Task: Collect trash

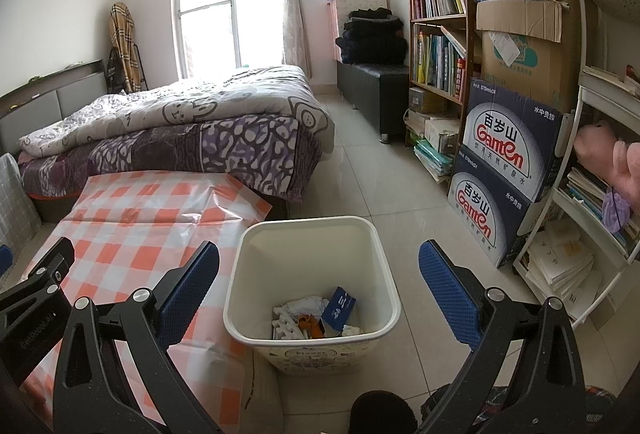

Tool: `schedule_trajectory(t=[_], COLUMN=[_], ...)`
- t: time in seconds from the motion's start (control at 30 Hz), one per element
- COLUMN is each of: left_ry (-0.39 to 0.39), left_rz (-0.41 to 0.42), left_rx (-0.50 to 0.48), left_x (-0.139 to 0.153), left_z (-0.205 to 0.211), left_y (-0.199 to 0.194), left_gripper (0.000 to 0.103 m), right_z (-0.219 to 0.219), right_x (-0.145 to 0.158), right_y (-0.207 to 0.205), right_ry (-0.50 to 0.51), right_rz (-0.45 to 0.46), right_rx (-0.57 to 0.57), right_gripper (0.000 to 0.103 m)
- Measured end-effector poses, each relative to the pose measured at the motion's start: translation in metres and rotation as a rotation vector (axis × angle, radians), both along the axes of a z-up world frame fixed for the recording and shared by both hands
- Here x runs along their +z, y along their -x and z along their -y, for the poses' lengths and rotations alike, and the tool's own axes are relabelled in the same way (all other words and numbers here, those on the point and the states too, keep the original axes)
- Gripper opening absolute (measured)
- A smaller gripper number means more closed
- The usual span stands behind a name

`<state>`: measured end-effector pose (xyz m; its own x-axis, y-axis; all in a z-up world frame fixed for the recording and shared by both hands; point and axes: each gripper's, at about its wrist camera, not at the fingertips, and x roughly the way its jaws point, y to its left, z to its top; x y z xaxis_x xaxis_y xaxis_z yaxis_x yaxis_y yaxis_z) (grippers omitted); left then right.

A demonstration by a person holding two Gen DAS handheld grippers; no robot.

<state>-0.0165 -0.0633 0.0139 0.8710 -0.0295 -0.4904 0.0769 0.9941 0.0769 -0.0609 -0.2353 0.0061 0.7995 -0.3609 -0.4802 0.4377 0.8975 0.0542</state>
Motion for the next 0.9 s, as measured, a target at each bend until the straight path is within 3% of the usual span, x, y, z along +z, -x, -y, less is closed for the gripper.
schedule_trajectory(t=[0.63,0.9], left_ry=[0.0,0.021], left_rz=[0.002,-0.038], left_rx=[-0.039,-0.044], left_x=[0.0026,0.001], left_z=[-0.0045,-0.0032], left_y=[0.0038,-0.0032], left_gripper=[0.093,0.094], right_z=[0.0005,0.0014], right_x=[-0.0021,-0.0017], right_y=[0.001,0.0008], right_ry=[0.0,-0.002], right_rz=[-0.003,-0.005], right_rx=[0.002,0.003], right_gripper=[0.096,0.096])
